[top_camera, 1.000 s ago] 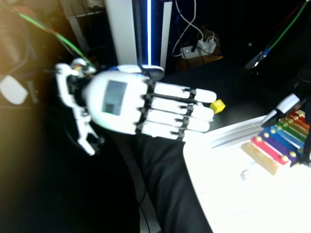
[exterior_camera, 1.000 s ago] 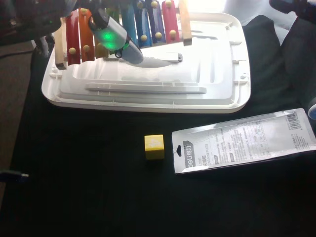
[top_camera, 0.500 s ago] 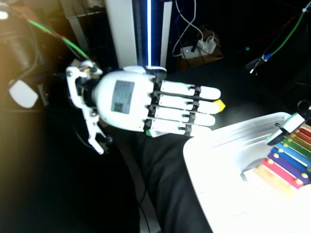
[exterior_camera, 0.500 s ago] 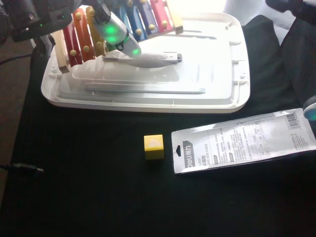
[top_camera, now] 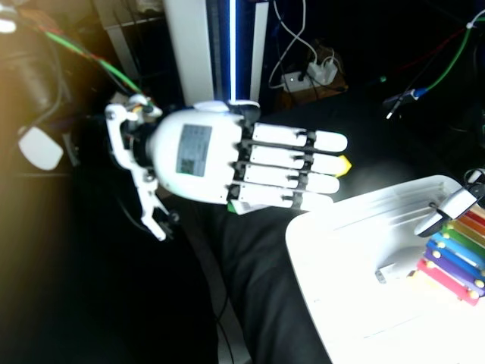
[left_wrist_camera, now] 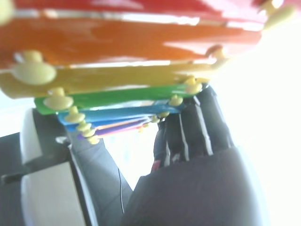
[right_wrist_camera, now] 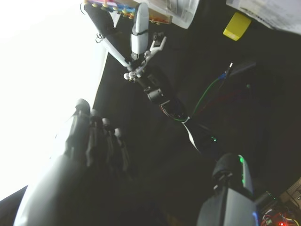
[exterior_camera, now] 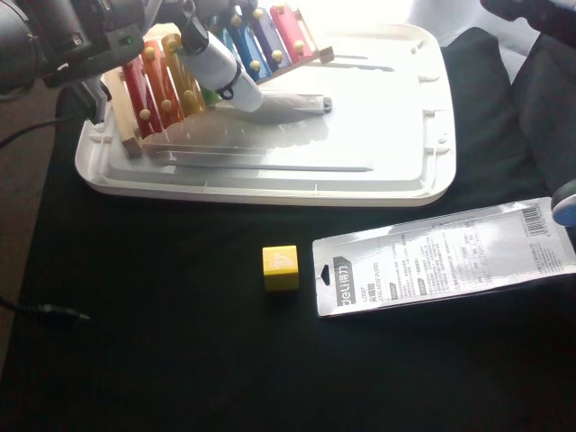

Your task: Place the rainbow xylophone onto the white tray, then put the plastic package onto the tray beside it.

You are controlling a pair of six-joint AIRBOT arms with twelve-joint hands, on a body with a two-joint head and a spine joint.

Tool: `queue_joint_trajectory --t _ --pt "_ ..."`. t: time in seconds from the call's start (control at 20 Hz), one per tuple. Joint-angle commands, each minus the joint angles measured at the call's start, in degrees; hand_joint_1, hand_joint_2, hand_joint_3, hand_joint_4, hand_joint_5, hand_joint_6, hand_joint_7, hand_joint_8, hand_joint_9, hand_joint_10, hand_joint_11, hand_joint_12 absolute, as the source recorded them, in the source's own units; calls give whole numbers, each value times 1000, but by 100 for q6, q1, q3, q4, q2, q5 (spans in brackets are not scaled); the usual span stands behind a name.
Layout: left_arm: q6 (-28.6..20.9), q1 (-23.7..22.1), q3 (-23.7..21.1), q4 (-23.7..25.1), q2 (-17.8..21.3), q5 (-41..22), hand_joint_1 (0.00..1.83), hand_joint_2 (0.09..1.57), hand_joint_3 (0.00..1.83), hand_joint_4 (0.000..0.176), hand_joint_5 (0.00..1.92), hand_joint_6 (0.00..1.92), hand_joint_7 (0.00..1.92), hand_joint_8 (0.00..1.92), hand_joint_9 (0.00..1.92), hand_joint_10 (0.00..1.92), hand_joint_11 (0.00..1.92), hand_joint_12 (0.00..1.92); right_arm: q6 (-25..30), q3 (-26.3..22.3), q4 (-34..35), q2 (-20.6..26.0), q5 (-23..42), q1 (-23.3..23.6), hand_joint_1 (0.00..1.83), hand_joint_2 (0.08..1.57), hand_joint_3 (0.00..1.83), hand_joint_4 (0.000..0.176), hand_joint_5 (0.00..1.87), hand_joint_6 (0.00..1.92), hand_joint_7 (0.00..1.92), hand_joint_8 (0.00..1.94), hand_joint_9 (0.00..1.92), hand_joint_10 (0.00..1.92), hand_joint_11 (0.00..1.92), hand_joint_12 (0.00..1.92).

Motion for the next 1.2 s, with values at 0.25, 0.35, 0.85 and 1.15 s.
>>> queue_joint_trajectory --t 0.25,0.35,0.85,1.15 --pt "-39 91 119 -128 -121 -321 929 978 0 2 614 78 635 2 636 23 207 799 39 42 349 -65 655 95 658 741 0 6 0 0 0 0 0 0 20 5" --pt "-40 118 134 -134 -155 -321 954 951 0 0 594 52 637 2 628 10 181 794 43 47 349 -68 660 95 672 749 0 20 0 0 0 0 0 0 16 3" --pt "-43 118 41 -167 -198 -619 831 703 0 164 36 0 9 0 3 0 0 67 47 70 279 -94 669 184 675 761 6 37 0 0 0 0 0 0 53 17" --pt "112 96 -529 -1035 414 -1453 613 678 0 176 0 0 0 0 0 0 0 0 210 69 111 -58 647 271 764 760 4 70 0 0 0 0 0 0 49 13"
